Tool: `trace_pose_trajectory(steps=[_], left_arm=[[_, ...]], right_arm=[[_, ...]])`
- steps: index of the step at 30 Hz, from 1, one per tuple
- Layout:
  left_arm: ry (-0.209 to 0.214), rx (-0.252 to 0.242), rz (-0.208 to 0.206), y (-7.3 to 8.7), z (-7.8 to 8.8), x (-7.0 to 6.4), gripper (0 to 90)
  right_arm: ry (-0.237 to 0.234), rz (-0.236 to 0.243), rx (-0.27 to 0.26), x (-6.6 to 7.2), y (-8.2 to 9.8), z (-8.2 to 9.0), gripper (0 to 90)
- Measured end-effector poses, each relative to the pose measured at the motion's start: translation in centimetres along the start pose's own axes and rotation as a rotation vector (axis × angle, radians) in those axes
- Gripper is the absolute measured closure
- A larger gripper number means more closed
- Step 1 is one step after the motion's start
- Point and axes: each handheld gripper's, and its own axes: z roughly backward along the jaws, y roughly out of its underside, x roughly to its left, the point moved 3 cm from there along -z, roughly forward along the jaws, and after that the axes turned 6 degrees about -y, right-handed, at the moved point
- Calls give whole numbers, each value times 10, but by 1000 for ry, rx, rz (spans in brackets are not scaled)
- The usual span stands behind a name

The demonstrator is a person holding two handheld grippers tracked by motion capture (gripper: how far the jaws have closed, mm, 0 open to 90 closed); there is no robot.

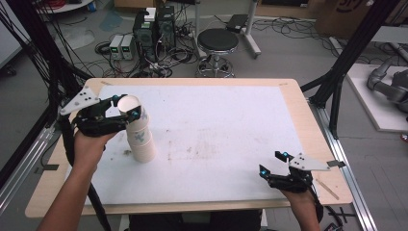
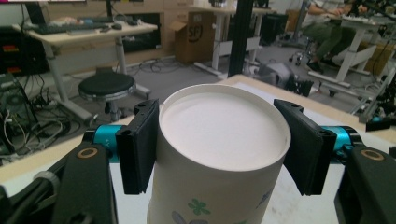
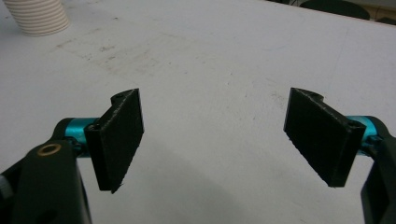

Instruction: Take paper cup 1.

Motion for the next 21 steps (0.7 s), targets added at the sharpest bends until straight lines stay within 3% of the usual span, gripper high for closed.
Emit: trace_pose_trajectory(steps=[5, 8, 10, 11, 16, 21], left_arm=[[16, -58, -3, -19, 4, -7, 349], [48, -73, -8, -28, 3, -15, 349], [107, -78, -1, -33, -3, -25, 349], [107, -78, -1, -33, -3, -25, 349], [201, -51, -1, -26, -23, -49, 349], [254, -30, -16, -18, -36, -64, 349]], right_arm=[[-2, -3, -5, 0, 0, 0, 204], [-7, -2, -5, 0, -1, -1, 204], [-9, -1, -6, 0, -2, -2, 204], [-10, 0, -9, 0, -3, -2, 204], [-28, 1, -17, 3, -6, -5, 204], [-45, 7, -19, 3, -8, -10, 204]])
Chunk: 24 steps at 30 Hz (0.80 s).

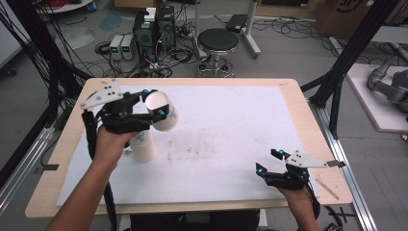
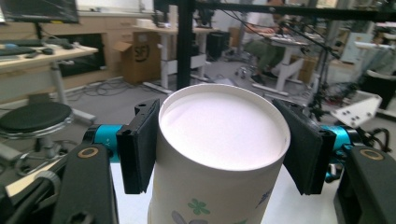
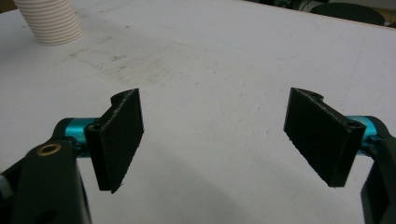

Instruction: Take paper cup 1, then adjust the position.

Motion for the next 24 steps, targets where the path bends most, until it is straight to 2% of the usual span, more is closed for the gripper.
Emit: trace_pose_trajectory(steps=[9, 16, 24], left_arm=[[39, 28, -3, 16, -26, -17, 349], [57, 43, 10, 28, -32, -20, 349], [87, 59, 22, 41, -41, -24, 349]], right_arm=[[-51, 19, 8, 8, -4, -5, 204], [-88, 18, -1, 14, -9, -10, 204], [-148, 42, 2, 22, -18, -17, 203]])
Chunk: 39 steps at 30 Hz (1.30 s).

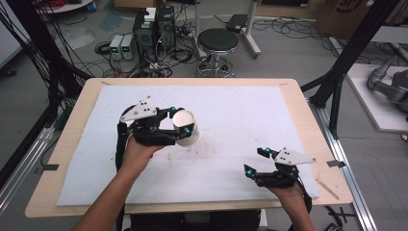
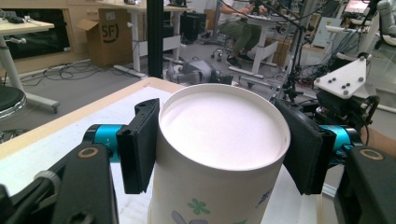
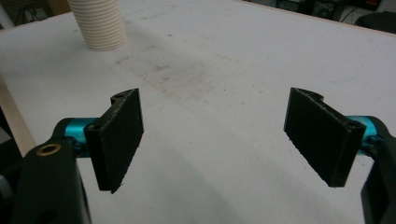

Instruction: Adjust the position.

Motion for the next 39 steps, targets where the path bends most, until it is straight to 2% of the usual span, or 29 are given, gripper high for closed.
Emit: trace_pose_trajectory(steps=[9, 17, 20, 25, 39], left_arm=[[22, 22, -3, 16, -7, -5, 350], [63, 35, -13, 27, -15, -9, 351], [93, 42, -8, 31, -19, -11, 351], [139, 66, -25, 37, -24, -18, 351], [221, 103, -33, 46, -36, -35, 352]], right_arm=[[-92, 32, -3, 9, -11, -11, 204], [-161, 65, -15, 16, -28, -27, 204], [-196, 81, -18, 21, -32, -35, 204], [-240, 102, 3, 26, -34, -46, 204], [-309, 133, 3, 39, -41, -58, 204]])
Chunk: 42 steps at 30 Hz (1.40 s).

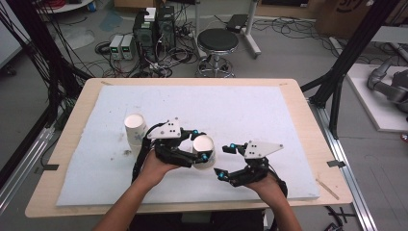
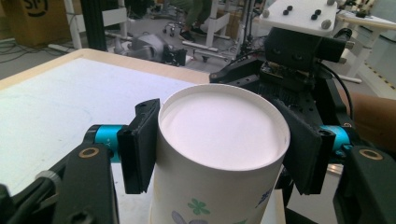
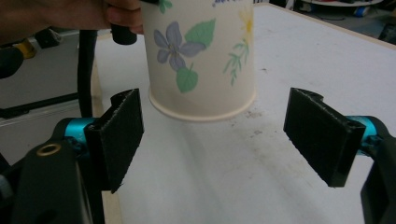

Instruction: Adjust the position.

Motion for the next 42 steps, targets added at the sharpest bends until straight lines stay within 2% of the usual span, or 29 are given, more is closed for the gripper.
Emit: trace_pose_trajectory(steps=[8, 19, 28, 33, 35, 36, 37, 39, 40, 42], left_arm=[[18, 5, -2, 1, -2, -3, 354], [64, -13, 22, 5, -6, -6, 354], [72, -32, 30, 5, -6, -6, 355], [67, -36, 32, 5, -6, -6, 351], [44, -37, 15, 5, -6, -6, 336], [14, -30, 17, 4, -6, -6, 269], [-5, -10, 20, 4, -6, -5, 152], [-14, 15, 11, 4, -5, -4, 131], [-10, 25, 9, 4, -3, -4, 131], [-4, 50, 0, 4, -1, -4, 131]], right_arm=[[-33, 17, 2, 4, -5, -10, 204], [-70, 19, 2, 5, -8, -22, 212], [-94, 9, -13, 2, -8, -21, 294], [-98, 23, -8, 2, -9, -21, 340], [-94, 27, -1, 2, -10, -21, 344], [-94, 26, 6, 2, -10, -21, 344], [-92, 27, 14, 2, -10, -21, 344], [-83, 36, 38, 1, -11, -20, 343], [-70, 52, 78, 0, -12, -20, 343], [-68, 58, 93, -1, -12, -19, 343]])
